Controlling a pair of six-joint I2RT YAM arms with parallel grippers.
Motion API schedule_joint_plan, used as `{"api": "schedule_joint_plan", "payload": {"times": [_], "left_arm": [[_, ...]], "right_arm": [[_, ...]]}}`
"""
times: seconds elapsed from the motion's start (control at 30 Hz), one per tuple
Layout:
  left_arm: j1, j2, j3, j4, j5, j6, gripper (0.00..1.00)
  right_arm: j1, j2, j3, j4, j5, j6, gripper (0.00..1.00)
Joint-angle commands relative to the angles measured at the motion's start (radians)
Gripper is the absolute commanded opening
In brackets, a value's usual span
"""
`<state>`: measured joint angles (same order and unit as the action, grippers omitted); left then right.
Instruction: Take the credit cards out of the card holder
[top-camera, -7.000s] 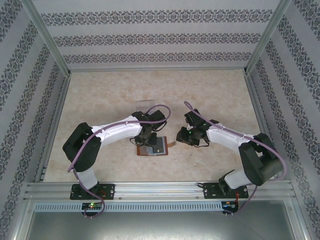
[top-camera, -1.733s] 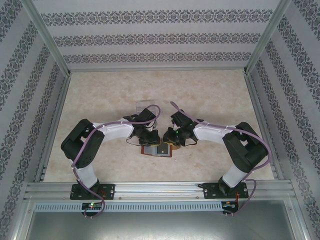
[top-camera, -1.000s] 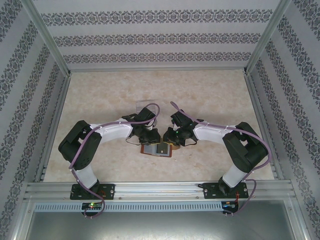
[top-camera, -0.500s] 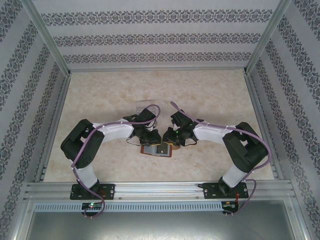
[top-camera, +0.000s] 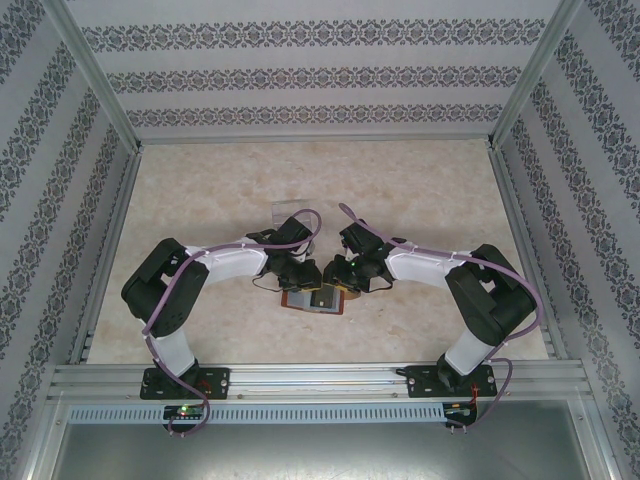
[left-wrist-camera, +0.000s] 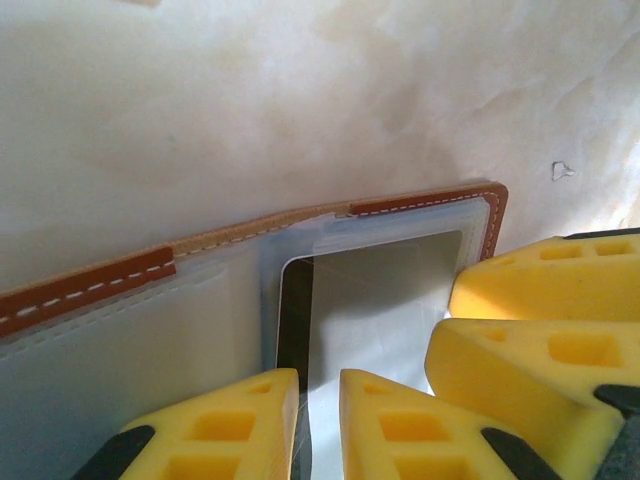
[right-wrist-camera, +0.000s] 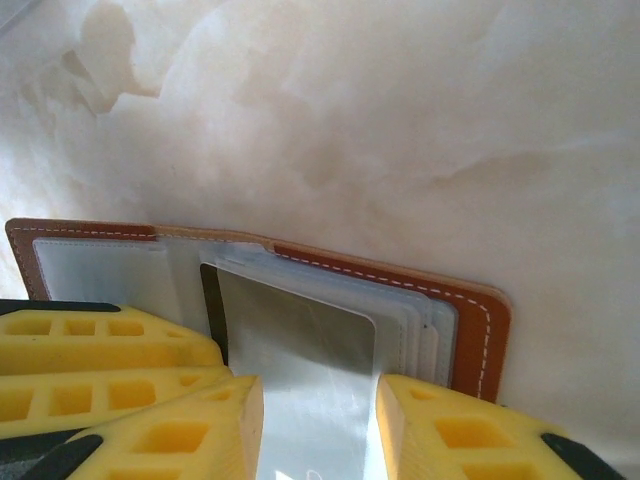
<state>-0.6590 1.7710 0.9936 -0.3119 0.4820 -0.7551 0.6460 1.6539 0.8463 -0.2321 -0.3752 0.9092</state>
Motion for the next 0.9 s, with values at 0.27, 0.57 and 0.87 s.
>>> {"api": "schedule_joint_plan", "payload": {"times": [0.27,0.57,0.87], "left_arm": [[0.013,-0.051,0.007,-0.118,-0.085,0.034,0.23],[0.035,-0.072,-0.015,-0.054,-0.037,0.004,0.30],[0.050,-0.057,-0.053,0.011,0.013,-0.024,0.29]], "right_arm": [[0.007,-0.002,0.020,-0.095,0.061,-0.034,0.37],[0.010,-0.002,0.030,-0.096,0.055,-0.036,0.34],[0.015,-0.070,0.035,-0.095,0.060,-0.026,0.29]]}}
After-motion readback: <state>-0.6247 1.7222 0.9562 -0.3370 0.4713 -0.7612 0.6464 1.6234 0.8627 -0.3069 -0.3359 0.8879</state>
